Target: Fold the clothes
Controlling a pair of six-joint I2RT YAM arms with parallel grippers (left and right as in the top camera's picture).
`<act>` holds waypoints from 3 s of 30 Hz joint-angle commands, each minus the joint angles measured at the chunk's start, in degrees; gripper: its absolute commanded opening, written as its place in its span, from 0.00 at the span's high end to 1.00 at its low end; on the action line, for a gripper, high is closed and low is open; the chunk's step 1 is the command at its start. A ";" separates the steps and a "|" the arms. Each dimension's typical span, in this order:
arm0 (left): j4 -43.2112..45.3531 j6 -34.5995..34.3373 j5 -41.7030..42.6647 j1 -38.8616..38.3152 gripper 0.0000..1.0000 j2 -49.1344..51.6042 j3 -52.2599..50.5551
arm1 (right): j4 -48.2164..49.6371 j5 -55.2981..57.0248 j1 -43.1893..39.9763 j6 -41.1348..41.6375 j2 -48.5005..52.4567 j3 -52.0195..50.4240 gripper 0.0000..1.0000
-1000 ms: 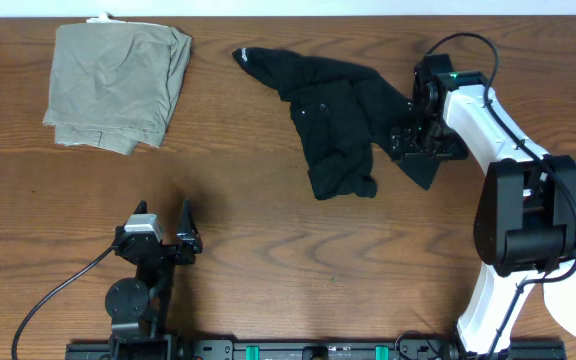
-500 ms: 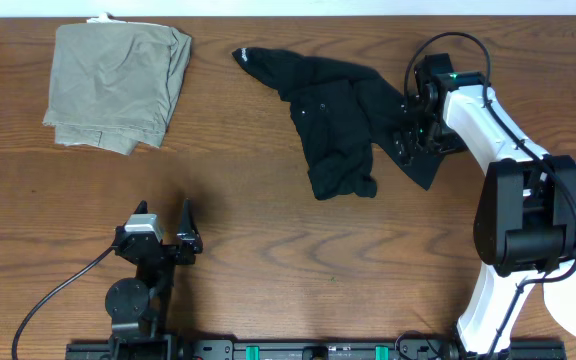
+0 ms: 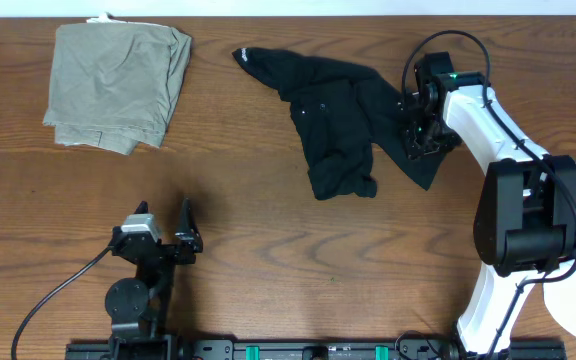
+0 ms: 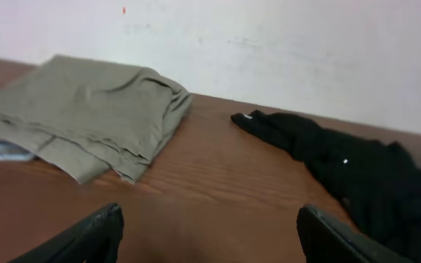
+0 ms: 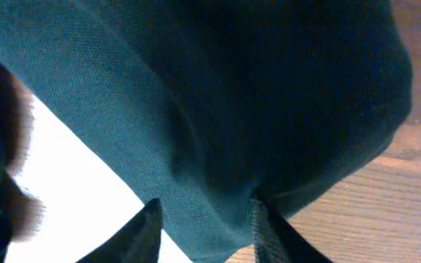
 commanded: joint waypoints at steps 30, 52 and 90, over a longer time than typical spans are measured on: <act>-13.57 1.84 32.44 0.20 0.02 15.04 32.70 | -0.59 -1.09 -1.05 12.22 0.48 -0.33 0.01; -55.08 12.00 8.83 -28.87 0.02 66.73 78.29 | -5.88 -27.19 -20.48 14.10 0.46 0.83 0.01; -39.04 -0.96 -11.04 -42.14 0.02 115.97 97.66 | -7.13 -27.39 -18.18 14.08 0.46 0.83 0.01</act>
